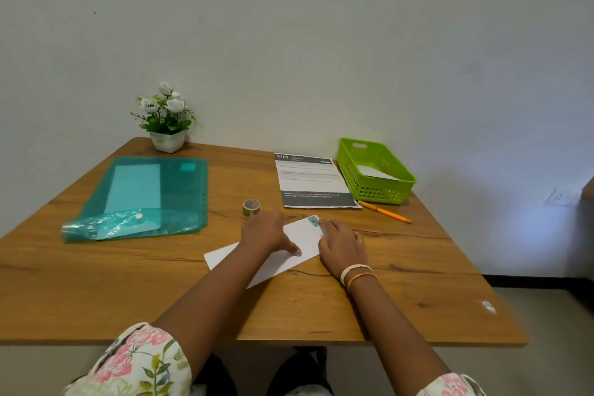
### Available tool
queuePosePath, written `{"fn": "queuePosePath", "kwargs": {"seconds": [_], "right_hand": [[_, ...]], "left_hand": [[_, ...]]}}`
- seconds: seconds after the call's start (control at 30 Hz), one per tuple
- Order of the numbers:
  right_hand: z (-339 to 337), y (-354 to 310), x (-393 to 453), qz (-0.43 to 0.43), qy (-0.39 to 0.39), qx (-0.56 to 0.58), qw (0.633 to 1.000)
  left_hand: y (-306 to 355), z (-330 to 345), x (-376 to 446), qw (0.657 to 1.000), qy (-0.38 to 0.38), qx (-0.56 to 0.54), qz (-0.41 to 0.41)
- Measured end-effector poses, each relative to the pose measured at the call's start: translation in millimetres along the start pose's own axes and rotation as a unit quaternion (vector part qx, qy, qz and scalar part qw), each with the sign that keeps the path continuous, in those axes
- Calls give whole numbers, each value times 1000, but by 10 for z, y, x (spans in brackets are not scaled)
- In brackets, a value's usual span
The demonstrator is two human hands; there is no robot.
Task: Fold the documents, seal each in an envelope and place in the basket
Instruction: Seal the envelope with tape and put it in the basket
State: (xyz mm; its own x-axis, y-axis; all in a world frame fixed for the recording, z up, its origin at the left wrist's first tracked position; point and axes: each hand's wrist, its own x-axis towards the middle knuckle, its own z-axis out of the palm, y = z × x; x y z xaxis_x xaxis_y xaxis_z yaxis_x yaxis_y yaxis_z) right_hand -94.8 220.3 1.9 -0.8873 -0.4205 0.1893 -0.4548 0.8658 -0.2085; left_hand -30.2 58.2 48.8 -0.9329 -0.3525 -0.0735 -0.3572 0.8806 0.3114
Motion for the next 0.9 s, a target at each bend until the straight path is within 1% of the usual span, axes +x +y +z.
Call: {"fn": "queuePosePath", "kwargs": {"seconds": [0.1, 0.17, 0.27, 0.33, 0.4, 0.43, 0.5, 0.53, 0.57, 0.63, 0.7, 0.73, 0.77, 0.8, 0.83, 0.87, 0.9], "right_hand": [[7, -14, -6, 6, 15, 17, 1000], [3, -20, -20, 18, 11, 27, 999], [-4, -15, -34, 28, 17, 51, 998], [7, -38, -47, 48, 24, 97, 994], [-25, -98, -62, 104, 38, 210, 971], [-65, -136, -64, 132, 50, 275, 951], [-167, -196, -47, 185, 61, 396, 897], [-222, -211, -27, 211, 58, 439, 871], [-287, -215, -20, 236, 51, 458, 856], [-353, -165, 27, 262, 28, 460, 848], [-430, -117, 44, 258, -5, 459, 850], [-451, -93, 65, 263, -22, 460, 848], [-473, -78, 77, 271, -36, 460, 845], [-501, -64, 81, 273, -47, 462, 842], [-506, -34, 101, 280, -44, 476, 833], [-533, -10, 112, 284, -34, 495, 820], [-579, 28, 128, 283, -25, 506, 814]], "left_hand": [[44, 0, -3, 999, -30, 16, -35], [75, 28, 2, 998, -40, 2, -55], [89, 27, 30, 992, -55, -75, -86], [83, -11, 62, 979, -78, -160, -99], [85, -39, 110, 948, -90, -274, -132], [98, -54, 129, 932, -79, -323, -146], [150, -94, 156, 897, -42, -406, -169], [185, -124, 173, 875, -21, -452, -173], [223, -158, 187, 848, -2, -500, -179], [300, -246, 191, 789, 24, -577, -208], [359, -302, 215, 730, 28, -637, -246], [383, -318, 232, 710, 30, -658, -249], [407, -330, 243, 701, 29, -669, -244], [436, -338, 253, 698, 26, -675, -237], [452, -339, 249, 710, 13, -665, -231], [476, -338, 240, 728, -18, -650, -217], [499, -346, 198, 758, -72, -616, -199]]}}
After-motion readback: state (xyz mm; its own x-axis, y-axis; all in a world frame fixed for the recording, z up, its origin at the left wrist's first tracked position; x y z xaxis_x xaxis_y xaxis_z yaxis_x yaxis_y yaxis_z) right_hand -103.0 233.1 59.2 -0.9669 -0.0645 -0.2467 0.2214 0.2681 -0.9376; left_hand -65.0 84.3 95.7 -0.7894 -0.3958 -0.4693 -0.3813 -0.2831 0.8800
